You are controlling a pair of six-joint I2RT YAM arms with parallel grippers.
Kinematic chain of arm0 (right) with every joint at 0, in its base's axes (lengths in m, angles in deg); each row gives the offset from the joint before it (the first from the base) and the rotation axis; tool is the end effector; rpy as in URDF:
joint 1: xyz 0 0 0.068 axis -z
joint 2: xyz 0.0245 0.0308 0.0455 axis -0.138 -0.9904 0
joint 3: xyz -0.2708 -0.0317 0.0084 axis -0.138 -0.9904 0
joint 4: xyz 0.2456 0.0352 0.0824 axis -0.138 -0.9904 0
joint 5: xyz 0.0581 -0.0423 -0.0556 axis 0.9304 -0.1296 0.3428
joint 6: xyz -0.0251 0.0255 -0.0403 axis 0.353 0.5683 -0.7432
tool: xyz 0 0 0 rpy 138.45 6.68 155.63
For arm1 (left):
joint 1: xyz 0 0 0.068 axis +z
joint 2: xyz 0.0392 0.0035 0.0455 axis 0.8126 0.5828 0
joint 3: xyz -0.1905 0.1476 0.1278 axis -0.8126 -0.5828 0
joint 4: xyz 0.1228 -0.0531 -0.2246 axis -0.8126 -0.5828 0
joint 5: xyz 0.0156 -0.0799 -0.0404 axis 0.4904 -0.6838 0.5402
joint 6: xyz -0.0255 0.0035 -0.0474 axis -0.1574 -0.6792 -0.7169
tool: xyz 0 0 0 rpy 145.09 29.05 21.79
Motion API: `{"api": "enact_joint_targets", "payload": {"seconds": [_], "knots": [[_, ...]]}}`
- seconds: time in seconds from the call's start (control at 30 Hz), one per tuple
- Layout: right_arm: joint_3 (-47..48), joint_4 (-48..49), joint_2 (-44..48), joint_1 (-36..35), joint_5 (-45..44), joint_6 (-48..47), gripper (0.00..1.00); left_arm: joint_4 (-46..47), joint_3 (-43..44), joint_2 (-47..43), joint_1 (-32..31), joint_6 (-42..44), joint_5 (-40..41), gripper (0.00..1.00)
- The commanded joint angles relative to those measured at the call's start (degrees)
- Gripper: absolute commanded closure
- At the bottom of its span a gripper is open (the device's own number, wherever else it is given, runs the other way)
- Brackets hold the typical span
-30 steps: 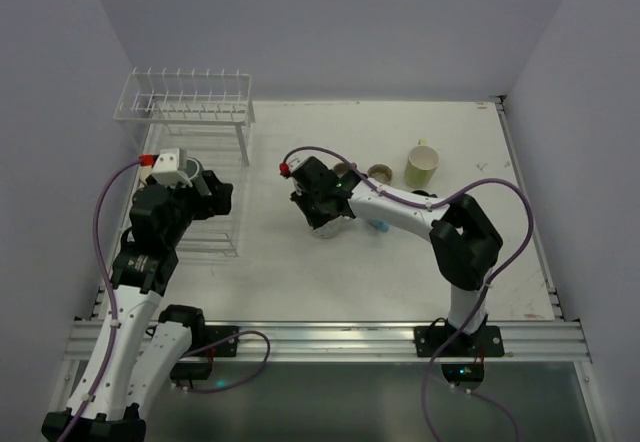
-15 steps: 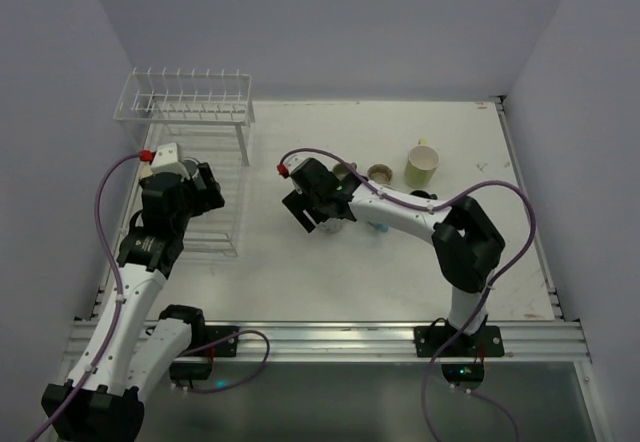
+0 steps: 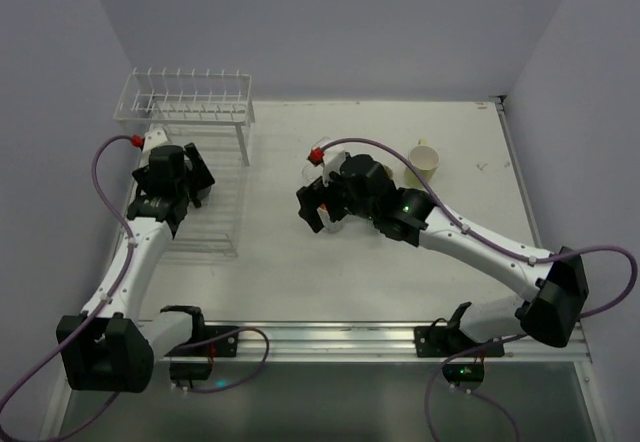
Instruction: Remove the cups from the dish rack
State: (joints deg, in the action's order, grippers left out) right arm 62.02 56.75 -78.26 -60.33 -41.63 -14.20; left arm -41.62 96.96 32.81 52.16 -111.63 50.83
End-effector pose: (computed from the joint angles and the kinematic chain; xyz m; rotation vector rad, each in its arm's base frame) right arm 0.1983 0.2535 0.3322 -0.7897 1.9797 0.5491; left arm 0.2359 0.0028 0.2900 -0.6350 2.0440 0.0732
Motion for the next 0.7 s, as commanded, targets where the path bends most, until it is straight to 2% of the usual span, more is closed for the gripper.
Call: {"api": "enact_joint_targets", "payload": {"seconds": [0.0,0.1,0.3,0.67], "knots": [[-5.1,6.6,4.2,-0.5,6.0,2.8,0.01,5.4,3.2,3.9,0.8,-3.0,3.9,0.0],[-8.8,8.5,6.8,-0.8,6.0,2.8,0.01,7.6,4.0,7.4,0.9,-1.6,2.3,0.0],[-9.7,9.4,8.0,-0.8,6.3,2.3,0.01,6.1,7.1,13.7,1.4,-0.2,5.3,0.0],[-10.7,10.2,8.9,-1.4,8.3,2.5,0.01,10.7,7.5,19.4,3.9,3.7,2.9,0.0]]}}
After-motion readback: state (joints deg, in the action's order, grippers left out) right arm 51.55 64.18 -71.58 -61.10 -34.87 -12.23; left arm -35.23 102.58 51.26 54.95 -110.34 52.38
